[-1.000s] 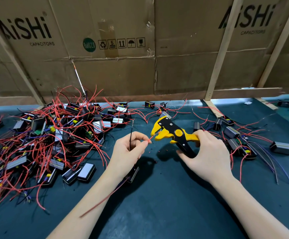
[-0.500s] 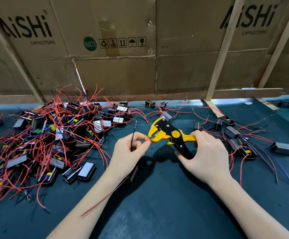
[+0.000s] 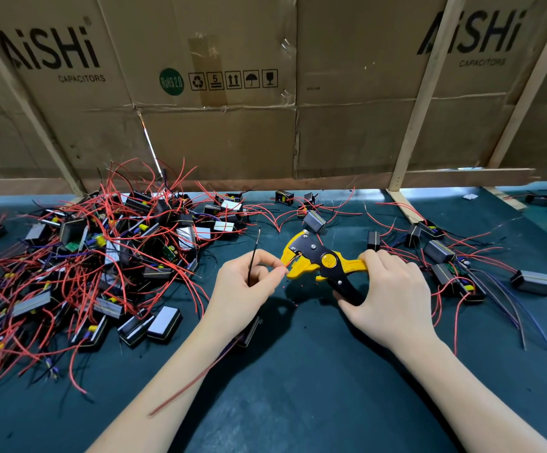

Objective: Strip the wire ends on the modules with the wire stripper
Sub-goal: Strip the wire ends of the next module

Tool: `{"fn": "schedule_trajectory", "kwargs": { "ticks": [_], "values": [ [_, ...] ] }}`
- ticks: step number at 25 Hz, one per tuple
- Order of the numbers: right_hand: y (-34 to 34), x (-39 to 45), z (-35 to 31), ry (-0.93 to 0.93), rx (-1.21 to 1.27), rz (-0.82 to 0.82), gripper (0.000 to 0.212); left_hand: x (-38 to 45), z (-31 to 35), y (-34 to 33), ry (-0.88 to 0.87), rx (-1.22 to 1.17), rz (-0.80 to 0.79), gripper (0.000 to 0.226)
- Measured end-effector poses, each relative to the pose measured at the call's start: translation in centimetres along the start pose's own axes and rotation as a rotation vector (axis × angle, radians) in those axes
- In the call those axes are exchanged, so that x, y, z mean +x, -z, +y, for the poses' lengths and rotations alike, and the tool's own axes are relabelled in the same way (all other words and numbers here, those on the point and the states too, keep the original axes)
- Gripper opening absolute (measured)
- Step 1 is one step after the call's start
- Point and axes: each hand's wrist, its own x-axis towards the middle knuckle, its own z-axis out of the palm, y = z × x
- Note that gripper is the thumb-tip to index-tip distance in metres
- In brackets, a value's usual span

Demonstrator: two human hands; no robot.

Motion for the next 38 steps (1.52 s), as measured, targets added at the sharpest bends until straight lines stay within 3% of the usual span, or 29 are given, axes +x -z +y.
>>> {"fn": "schedule_trajectory", "kwargs": {
  "ticks": [38],
  "values": [
    [0.32, -0.14, -0.63, -0.035, 0.114, 0.014, 0.044, -0.02, -0.03, 0.33, 0.072, -0.056, -0.022, 0.015]
  ]
}}
